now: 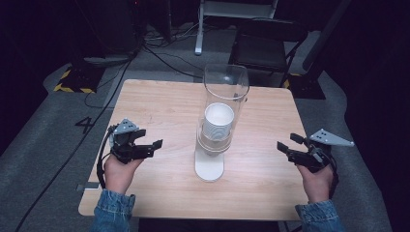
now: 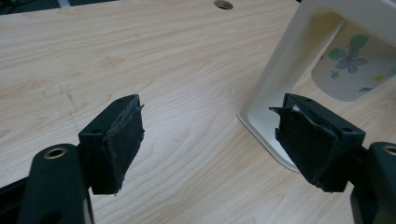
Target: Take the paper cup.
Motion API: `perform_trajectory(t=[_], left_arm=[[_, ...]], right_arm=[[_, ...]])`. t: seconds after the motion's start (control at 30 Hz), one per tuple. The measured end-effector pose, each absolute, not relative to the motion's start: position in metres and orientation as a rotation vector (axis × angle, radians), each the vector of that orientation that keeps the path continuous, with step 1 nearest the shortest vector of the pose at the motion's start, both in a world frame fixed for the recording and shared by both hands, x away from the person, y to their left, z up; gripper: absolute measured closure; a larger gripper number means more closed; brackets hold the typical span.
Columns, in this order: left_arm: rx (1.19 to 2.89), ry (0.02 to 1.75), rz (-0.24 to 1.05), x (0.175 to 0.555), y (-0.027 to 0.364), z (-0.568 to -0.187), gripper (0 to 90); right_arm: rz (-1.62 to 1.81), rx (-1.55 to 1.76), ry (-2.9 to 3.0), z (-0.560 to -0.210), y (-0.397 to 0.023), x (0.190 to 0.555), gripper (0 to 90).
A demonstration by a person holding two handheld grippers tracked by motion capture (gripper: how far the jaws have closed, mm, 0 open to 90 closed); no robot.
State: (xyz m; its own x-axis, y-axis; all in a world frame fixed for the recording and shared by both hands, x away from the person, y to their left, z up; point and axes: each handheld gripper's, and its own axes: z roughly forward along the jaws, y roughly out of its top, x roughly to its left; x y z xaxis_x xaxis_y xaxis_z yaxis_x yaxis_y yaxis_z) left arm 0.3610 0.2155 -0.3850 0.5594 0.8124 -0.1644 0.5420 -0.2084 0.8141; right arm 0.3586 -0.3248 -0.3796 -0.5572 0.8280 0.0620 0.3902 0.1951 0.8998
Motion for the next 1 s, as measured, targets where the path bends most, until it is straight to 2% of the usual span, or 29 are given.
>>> perform_trajectory(t=[0.67,1.0], left_arm=[[1.873,1.092,0.386,0.365,0.211,-0.380,22.5],[1.872,1.102,0.393,0.361,0.209,-0.379,20.8]], right_arm=[[1.329,1.142,2.043,-0.384,-0.325,0.355,27.8],[1.368,1.102,2.091,-0.383,-0.309,0.357,25.0]])
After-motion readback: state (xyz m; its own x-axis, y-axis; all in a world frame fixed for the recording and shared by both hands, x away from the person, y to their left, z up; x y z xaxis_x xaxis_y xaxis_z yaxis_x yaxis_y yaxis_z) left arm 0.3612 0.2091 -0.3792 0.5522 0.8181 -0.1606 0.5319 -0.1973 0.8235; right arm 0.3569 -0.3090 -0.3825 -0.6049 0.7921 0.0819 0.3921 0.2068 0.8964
